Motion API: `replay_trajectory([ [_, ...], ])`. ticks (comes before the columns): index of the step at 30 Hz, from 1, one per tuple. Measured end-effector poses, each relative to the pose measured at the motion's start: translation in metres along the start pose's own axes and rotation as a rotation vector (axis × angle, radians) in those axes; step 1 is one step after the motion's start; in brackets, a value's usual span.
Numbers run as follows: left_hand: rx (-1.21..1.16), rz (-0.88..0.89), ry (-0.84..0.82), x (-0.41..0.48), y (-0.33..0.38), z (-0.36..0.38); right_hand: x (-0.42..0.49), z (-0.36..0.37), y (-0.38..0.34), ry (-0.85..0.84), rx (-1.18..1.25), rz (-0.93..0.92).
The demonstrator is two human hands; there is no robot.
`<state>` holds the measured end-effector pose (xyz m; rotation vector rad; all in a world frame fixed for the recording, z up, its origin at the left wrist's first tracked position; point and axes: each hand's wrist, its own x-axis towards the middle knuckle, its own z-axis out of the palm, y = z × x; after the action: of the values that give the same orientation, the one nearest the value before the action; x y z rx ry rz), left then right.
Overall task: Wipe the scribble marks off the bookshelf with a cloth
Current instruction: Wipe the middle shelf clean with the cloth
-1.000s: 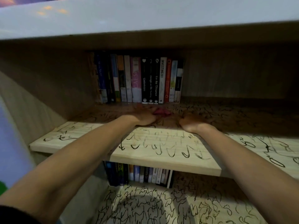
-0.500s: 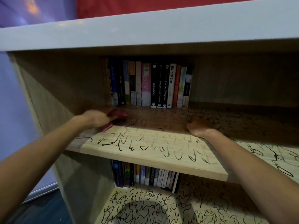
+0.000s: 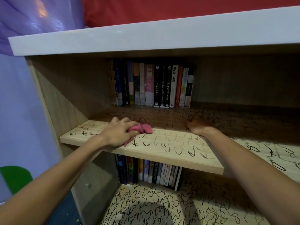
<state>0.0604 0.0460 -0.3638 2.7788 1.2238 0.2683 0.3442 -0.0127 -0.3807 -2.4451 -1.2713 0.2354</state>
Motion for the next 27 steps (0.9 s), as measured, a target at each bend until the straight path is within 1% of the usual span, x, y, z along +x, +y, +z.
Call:
replay_trajectory([
  [2, -0.011, 0.065, -0.001, -0.003, 0.011, 0.000, -0.003, -0.001, -0.001, 0.002, 0.018, -0.011],
  [5, -0.130, 0.036, -0.011, -0.008, 0.003, -0.016, -0.010, -0.003, -0.002, 0.012, 0.045, -0.049],
  [6, -0.128, -0.009, 0.011, -0.010, -0.008, -0.021, -0.009, -0.003, -0.002, 0.022, 0.053, -0.061],
  [7, -0.067, -0.083, 0.041, -0.011, -0.025, -0.024, -0.010, -0.004, -0.002, 0.027, 0.062, -0.063],
  [9, 0.103, -0.289, 0.046, -0.019, -0.059, -0.024, -0.011, -0.004, -0.002, 0.032, 0.070, -0.060],
  [11, 0.113, -0.445, 0.037, -0.025, -0.081, -0.018, -0.012, -0.004, -0.003, 0.033, 0.059, -0.049],
  [14, 0.094, -0.504, 0.067, -0.024, -0.078, -0.010, -0.011, -0.004, -0.003, 0.046, 0.061, -0.053],
  [18, 0.088, -0.495, 0.084, -0.021, -0.059, -0.005, -0.009, -0.002, -0.003, 0.055, 0.088, -0.064],
  [19, 0.097, -0.466, 0.076, -0.021, -0.053, -0.003, -0.009, -0.002, -0.004, 0.053, 0.089, -0.062],
  [21, 0.119, -0.336, 0.055, -0.018, -0.035, 0.003, -0.010, -0.002, -0.005, 0.042, 0.094, -0.060],
  [23, 0.117, -0.237, 0.052, -0.014, -0.003, 0.009, -0.013, -0.005, -0.006, 0.042, 0.136, -0.062],
  [27, 0.065, -0.132, 0.066, -0.003, 0.069, 0.023, -0.024, -0.019, -0.005, 0.108, 0.339, -0.053],
])
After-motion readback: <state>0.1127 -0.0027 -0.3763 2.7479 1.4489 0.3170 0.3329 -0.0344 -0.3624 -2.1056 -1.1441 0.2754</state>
